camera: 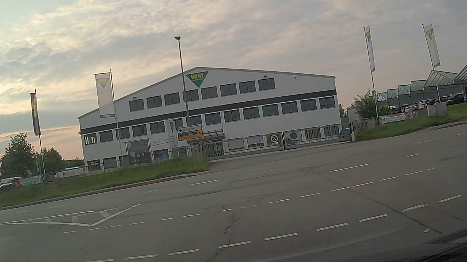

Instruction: Follow the waypoints while adhering to traffic rules and regulations

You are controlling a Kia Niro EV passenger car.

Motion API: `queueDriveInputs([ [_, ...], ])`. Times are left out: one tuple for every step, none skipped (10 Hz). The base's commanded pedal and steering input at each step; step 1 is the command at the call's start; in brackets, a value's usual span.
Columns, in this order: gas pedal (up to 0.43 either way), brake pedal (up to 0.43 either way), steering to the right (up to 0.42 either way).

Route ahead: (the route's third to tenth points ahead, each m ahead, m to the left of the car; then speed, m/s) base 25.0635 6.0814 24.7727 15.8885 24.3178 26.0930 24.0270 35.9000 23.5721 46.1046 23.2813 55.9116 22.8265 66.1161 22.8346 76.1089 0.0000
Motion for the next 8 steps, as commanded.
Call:
queueDriveInputs([
  [0.000,0.384,-0.025],
  [0.000,0.384,-0.025],
  [0.000,0.384,-0.025],
  [0.000,0.384,-0.025],
  [0.000,0.384,-0.025],
  [0.000,0.384,-0.025],
  [0.000,0.384,-0.025],
  [0.000,0.384,-0.025],
])
